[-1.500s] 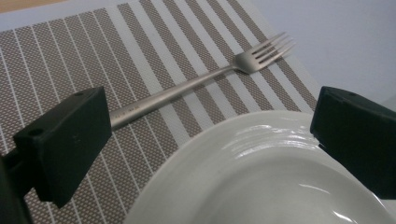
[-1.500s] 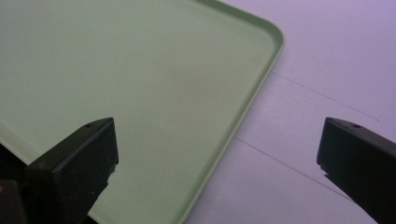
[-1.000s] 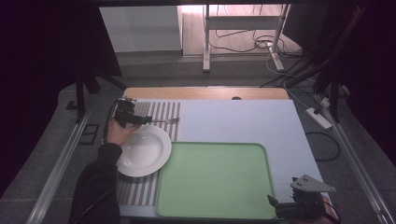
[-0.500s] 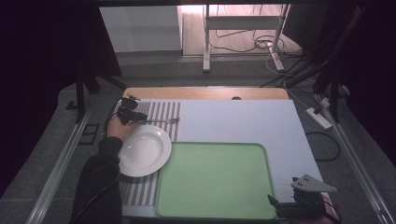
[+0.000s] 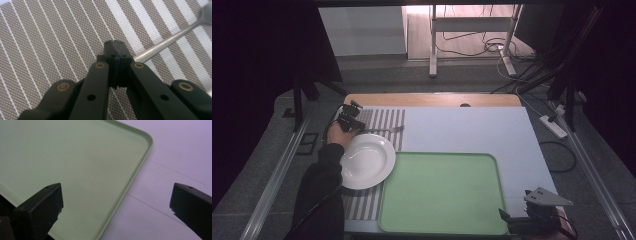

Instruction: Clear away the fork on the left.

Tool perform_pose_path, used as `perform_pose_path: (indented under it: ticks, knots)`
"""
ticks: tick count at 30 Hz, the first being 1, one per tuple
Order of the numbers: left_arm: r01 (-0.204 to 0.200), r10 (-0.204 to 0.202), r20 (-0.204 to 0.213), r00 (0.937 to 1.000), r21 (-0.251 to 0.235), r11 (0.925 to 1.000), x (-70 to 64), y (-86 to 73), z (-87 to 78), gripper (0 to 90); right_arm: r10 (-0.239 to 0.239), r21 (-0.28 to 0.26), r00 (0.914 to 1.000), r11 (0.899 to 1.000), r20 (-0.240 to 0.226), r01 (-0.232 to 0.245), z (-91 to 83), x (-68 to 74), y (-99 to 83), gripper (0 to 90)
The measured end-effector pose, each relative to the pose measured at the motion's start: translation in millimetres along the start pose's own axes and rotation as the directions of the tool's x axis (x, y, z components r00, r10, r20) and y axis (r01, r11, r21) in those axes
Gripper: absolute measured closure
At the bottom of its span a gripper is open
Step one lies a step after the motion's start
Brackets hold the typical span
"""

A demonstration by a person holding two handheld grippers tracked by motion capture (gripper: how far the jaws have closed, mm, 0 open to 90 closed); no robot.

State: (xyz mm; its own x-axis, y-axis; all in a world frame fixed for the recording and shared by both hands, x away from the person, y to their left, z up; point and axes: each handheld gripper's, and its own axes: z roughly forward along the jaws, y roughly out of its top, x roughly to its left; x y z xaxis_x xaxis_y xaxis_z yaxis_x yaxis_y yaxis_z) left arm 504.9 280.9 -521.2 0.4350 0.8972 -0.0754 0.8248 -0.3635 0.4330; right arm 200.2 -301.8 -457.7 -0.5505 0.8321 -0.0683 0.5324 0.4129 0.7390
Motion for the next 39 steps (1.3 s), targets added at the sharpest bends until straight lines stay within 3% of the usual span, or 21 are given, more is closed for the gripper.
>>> perform_pose_path:
  ticks: [12, 19, 22, 23, 26, 29, 30, 31, 35, 39]
  knots:
    - [-0.062, 0.056, 0.103, 0.9931, 0.056, 0.9965, -8.8, -16.4, -9.9, 89.3, -0.005, 0.004, 1.0, 1.0, 0.001, 0.005, 0.6, 0.5, 0.3, 0.0]
    - [-0.038, 0.031, 0.143, 0.9892, 0.046, 0.9982, -5.6, -19.6, -10.0, 89.3, -0.006, 0.004, 1.0, 1.0, 0.001, 0.006, 0.7, 0.6, 0.3, 0.0]
    - [-0.032, 0.029, 0.125, 0.9917, 0.021, 0.9993, -4.3, -18.7, -12.0, 89.1, -0.004, 0.005, 1.0, 1.0, 0.001, 0.004, 0.7, 0.4, 0.3, 0.0]
    - [-0.023, 0.022, 0.13, 0.9913, 0.009, 0.9997, -3.2, -18.1, -13.3, 83.0, -0.002, 0.003, 1.0, 1.0, 0.001, 0.002, 0.8, 0.4, 0.3, 0.0]
    - [-0.003, 0.009, 0.137, 0.9905, -0.049, 0.9988, -2.0, -15.1, -18.6, 77.0, -0.002, 0.005, 1.0, 1.0, 0.0, 0.002, 0.8, 0.3, 0.3, 0.0]
    - [-0.002, 0.015, 0.148, 0.9888, -0.089, 0.996, -4.9, -11.8, -21.0, 60.3, -0.002, 0.006, 1.0, 1.0, 0.001, 0.002, 0.9, 0.3, 0.3, 0.0]
    - [-0.01, 0.024, 0.148, 0.9887, -0.094, 0.9955, -6.2, -10.4, -21.3, 50.4, -0.002, 0.007, 1.0, 1.0, 0.001, 0.002, 0.9, 0.3, 0.3, 0.0]
    - [-0.007, 0.023, 0.157, 0.9873, -0.103, 0.9947, -8.2, -9.0, -20.6, 50.4, -0.002, 0.007, 1.0, 1.0, 0.001, 0.002, 0.9, 0.3, 0.3, 0.0]
    - [0.002, 0.023, 0.206, 0.9783, -0.12, 0.9928, -14.8, -2.9, -15.1, 29.2, -0.003, 0.007, 1.0, 1.0, 0.0, 0.003, 0.9, 0.4, 0.3, 0.0]
    - [-0.005, 0.03, 0.216, 0.976, -0.118, 0.993, -22.1, 3.2, -8.5, 16.1, -0.003, 0.008, 1.0, 1.0, -0.001, 0.003, 1.0, 0.3, 0.3, 0.0]
